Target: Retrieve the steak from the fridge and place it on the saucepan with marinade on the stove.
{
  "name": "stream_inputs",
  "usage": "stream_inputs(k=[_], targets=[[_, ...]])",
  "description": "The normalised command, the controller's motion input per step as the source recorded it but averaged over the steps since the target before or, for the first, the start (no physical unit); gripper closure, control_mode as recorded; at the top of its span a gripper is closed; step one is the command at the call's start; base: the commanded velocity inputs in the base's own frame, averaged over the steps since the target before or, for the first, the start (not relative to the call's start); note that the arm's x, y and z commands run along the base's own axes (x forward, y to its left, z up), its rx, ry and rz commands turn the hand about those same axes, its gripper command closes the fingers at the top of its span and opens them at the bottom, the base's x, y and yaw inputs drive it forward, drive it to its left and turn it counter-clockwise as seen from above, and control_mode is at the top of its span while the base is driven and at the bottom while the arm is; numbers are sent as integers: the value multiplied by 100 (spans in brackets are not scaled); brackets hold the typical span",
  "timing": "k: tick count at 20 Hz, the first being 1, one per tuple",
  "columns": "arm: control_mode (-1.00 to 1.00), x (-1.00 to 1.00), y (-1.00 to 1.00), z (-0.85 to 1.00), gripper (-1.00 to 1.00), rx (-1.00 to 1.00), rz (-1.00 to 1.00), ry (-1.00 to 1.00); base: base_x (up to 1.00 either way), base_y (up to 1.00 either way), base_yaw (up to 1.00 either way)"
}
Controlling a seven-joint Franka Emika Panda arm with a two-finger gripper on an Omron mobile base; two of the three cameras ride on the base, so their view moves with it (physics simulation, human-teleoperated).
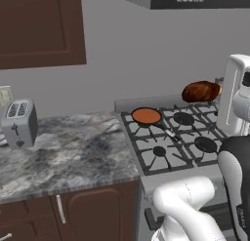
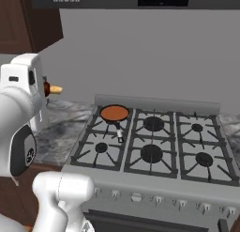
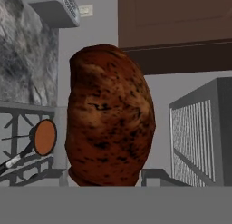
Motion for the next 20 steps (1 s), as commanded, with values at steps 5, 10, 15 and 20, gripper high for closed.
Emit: stream_inputs(k=[5, 10, 15, 20], targets=[[100, 0, 0, 0, 100, 0, 0, 0, 21, 0, 0], [-100, 10, 0, 0, 100, 0, 0, 8, 0, 0, 0], [-100, 45, -5, 0, 100, 0, -1, 41, 0, 0, 0], [-100, 44, -18, -4, 100, 0, 0, 35, 0, 0, 0]])
